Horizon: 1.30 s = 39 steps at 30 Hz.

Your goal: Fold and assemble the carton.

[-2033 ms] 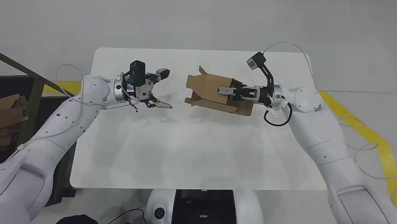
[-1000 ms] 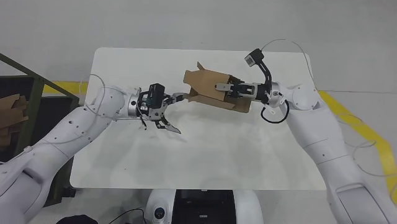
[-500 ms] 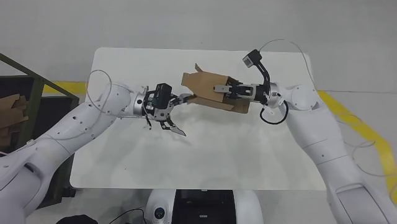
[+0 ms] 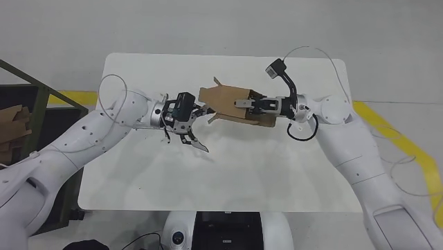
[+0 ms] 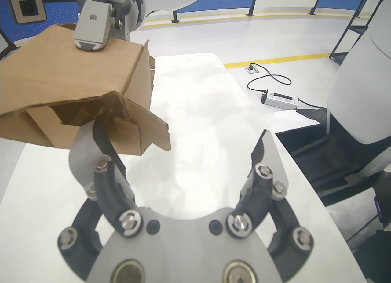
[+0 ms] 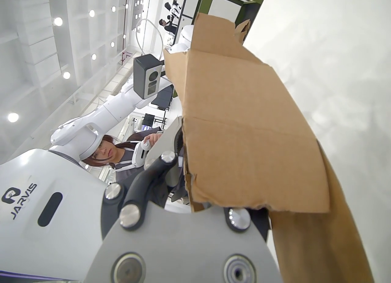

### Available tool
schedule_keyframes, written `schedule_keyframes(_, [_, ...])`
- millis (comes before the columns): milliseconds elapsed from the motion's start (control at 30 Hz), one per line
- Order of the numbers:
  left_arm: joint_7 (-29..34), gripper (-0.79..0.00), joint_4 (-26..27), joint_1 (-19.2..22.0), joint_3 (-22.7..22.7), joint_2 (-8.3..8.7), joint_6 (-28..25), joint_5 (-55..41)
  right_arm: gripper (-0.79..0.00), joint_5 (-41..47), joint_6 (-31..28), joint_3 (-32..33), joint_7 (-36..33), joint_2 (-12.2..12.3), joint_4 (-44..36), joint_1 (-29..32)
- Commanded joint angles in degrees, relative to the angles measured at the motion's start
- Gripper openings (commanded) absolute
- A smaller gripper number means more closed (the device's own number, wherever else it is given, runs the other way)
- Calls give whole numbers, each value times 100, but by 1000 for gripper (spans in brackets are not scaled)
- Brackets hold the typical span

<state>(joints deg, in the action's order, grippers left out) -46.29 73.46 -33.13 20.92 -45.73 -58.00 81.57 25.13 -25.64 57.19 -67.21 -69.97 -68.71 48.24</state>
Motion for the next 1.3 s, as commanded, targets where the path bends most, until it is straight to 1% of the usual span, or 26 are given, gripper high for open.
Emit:
schedule_keyframes(0, [0, 0, -23, 34, -43, -9, 0, -30, -785, 0, 3, -7, -11, -1, -10, 2])
schedule_keyframes(267, [0, 0, -176, 173, -201, -64, 0, -146, -785, 36, 16, -66, -105, -14, -49, -7])
schedule_keyframes(467, [0, 0, -264, 245, -253, -113, 0, -179, -785, 65, -9, -45, -48, -16, -12, -4])
schedule_keyframes(633, [0, 0, -258, 223, -227, -88, 0, -254, -785, 113, -42, 54, 50, 0, 28, 13])
schedule_keyframes(900, [-25, 0, -331, 88, -72, -33, 26, -432, -785, 209, -94, 243, 144, 35, 9, 58])
schedule_keyframes(1000, [-82, 0, -446, 2, 24, -29, 83, -566, -785, 205, -86, 269, 182, 42, -21, 86])
schedule_keyframes(1167, [-173, 0, -654, -87, 236, -66, 173, -910, -785, 140, -27, 230, 283, 35, -72, 132])
schedule_keyframes(1267, [-105, 0, -756, -104, 357, -113, 173, -1155, -785, 114, -2, 170, 327, 20, -87, 151])
